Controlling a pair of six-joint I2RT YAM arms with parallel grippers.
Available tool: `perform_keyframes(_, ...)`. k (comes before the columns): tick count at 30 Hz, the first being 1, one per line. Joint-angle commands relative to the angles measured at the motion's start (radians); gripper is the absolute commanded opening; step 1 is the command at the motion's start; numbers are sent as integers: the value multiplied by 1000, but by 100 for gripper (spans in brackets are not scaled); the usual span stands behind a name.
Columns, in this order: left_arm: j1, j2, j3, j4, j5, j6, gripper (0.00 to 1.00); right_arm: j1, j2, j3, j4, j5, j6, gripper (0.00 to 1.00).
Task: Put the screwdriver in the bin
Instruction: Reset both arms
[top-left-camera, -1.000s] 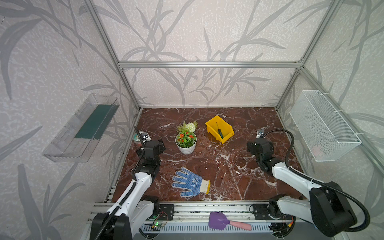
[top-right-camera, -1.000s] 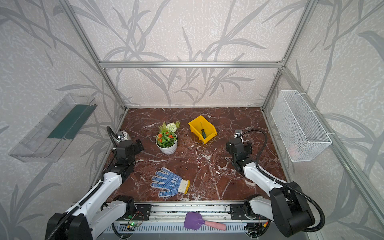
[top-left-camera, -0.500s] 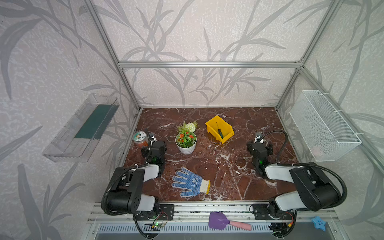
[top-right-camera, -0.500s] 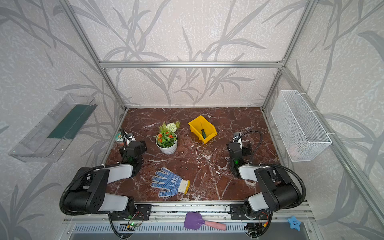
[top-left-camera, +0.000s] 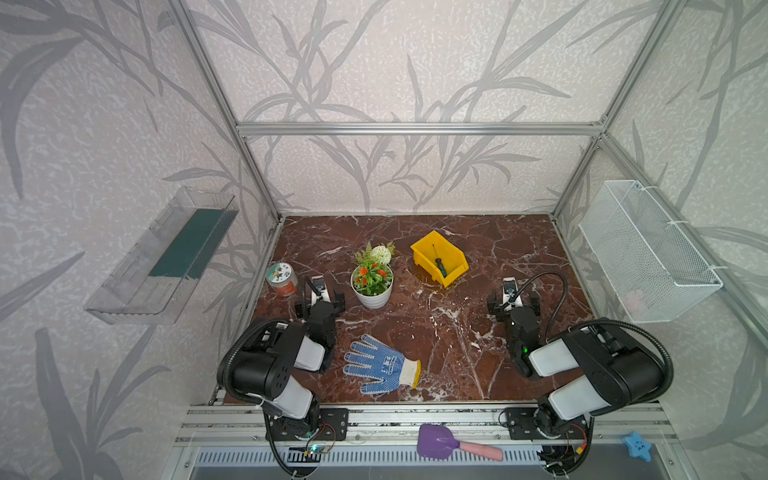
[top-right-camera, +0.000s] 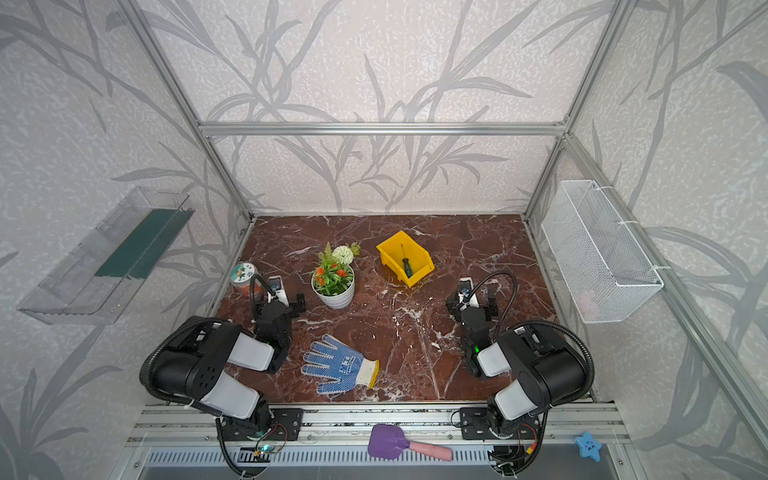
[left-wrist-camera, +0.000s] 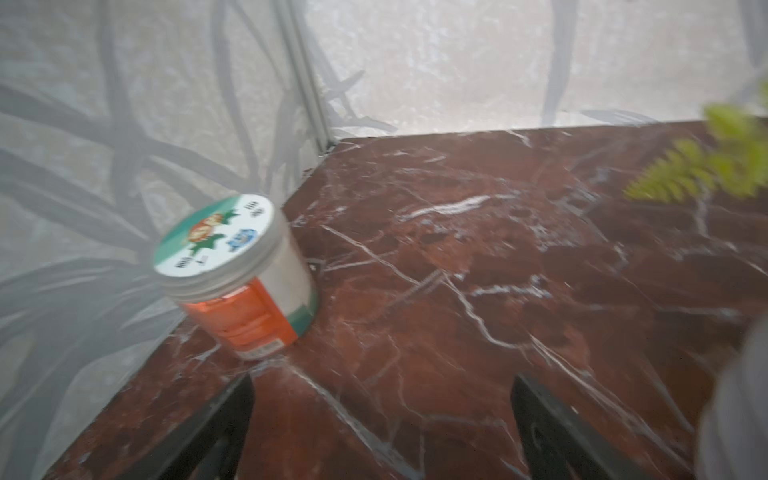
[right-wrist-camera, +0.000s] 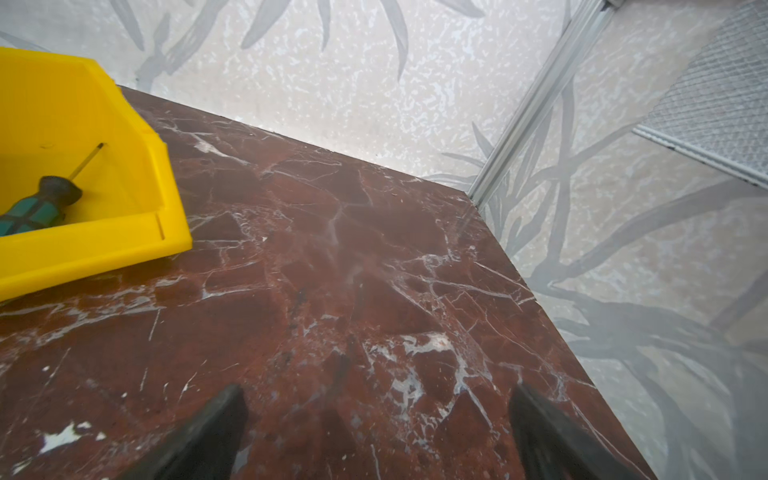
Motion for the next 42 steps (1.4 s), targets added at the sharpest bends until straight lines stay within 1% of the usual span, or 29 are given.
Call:
perform_keyframes(1,0,3,1,161,13,58,99,1,7,-4,100,-88,-32,99)
perform_keyframes(7,13,6,4,161,29,52,99,-2,12,0,100,-97,-36,99)
perform_keyframes(10,58,74,62,158,51,31,99,-31,17,0,99,-133,-16,99)
perform_keyframes(11,70,66,79,106,52,14,99,-57,25,-3,98,-188,-1,99)
perform_keyframes(12,83,37,108,10,51,-9,99,-84,48,4,100,-255,-3,99)
perform_keyframes(13,99,21,146,-85,60,-27,99,-87,67,24,98,-246,-3,99)
perform_keyframes(15,164,-13,217,-285,159,-89,99,-117,87,50,89,-259,23,99)
perform_keyframes(16,197,-27,233,-338,209,-116,99,-133,101,70,78,-263,34,99)
perform_keyframes(17,210,-34,230,-342,242,-121,99,-142,114,88,70,-266,26,100)
perform_keyframes(18,212,-27,229,-320,249,-114,99,-146,102,99,40,-267,32,99)
perform_keyframes(19,212,-14,220,-284,250,-105,99,-159,82,119,-31,-271,51,99)
perform_keyframes(20,213,-17,223,-298,250,-109,99,-170,70,154,-109,-258,70,99)
perform_keyframes(21,217,-25,226,-318,260,-114,99,-195,56,197,-209,-285,96,99)
perform_keyframes(22,223,-22,223,-305,273,-112,99,-233,36,228,-304,-344,134,99)
perform_keyframes(24,224,-22,225,-309,277,-114,99,-265,11,247,-388,-388,164,99)
perform_keyframes(26,224,-21,225,-305,274,-112,99,-265,14,246,-380,-387,164,99)
perform_keyframes(29,223,-21,225,-305,273,-111,99,-265,41,228,-300,-390,152,99)
perform_keyframes(31,222,-21,224,-305,271,-112,99,-265,29,235,-338,-389,157,99)
perform_keyframes(34,222,-21,225,-304,271,-110,99,-266,38,230,-310,-392,155,99)
perform_keyframes(42,219,-21,219,-295,271,-107,99,-265,35,229,-314,-390,157,99)
